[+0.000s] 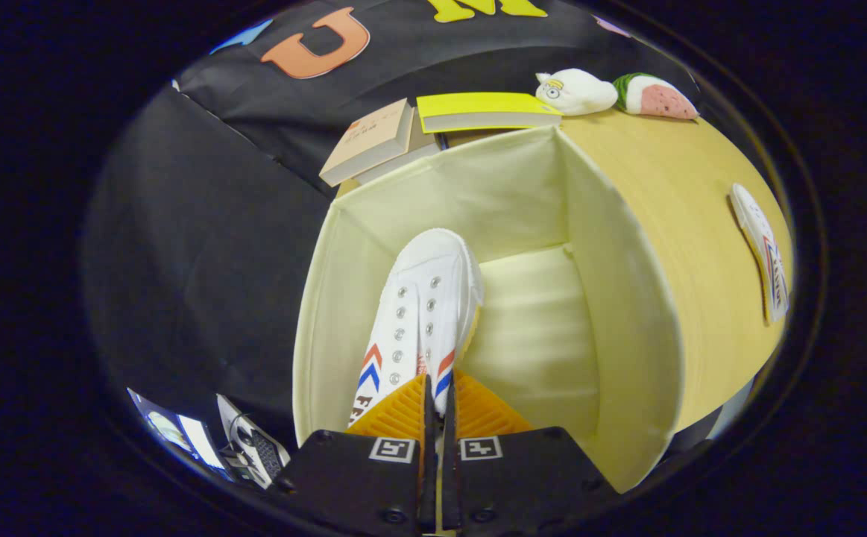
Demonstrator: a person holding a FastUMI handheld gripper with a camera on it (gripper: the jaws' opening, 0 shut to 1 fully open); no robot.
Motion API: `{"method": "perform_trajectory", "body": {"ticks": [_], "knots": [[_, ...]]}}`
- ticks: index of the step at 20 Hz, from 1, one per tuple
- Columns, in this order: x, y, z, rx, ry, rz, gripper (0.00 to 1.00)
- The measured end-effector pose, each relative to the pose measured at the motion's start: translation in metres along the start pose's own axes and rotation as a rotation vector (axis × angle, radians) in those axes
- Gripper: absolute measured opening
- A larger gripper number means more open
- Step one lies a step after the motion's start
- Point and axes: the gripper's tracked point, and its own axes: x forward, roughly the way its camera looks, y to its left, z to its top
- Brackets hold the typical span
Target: Open the storage box then place both shoes into the box .Put the left shoe in first, then the right shoe, with the right side of both shoes facing outward in a uniform manner.
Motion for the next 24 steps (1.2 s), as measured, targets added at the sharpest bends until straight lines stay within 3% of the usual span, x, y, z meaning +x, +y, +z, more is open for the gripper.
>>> {"method": "perform_trajectory", "body": {"ticks": [2,4,5,7,9,18,21,24], "knots": [[-0.001,0.006,0.003,-0.032,-0.012,0.016,0.20],[-0.006,0.011,0.004,-0.064,-0.022,0.027,0.40],[-0.011,0.012,0.005,-0.079,-0.031,0.029,0.61],[-0.028,0.010,0.010,-0.130,-0.078,0.027,0.86],[-0.043,0.006,0.016,-0.184,-0.119,0.024,0.95],[-0.156,-0.042,0.040,-0.294,-0.300,0.044,0.96],[-0.196,-0.088,0.052,-0.301,-0.339,0.028,0.96],[-0.219,-0.152,0.062,-0.304,-0.351,-0.048,0.98]]}}
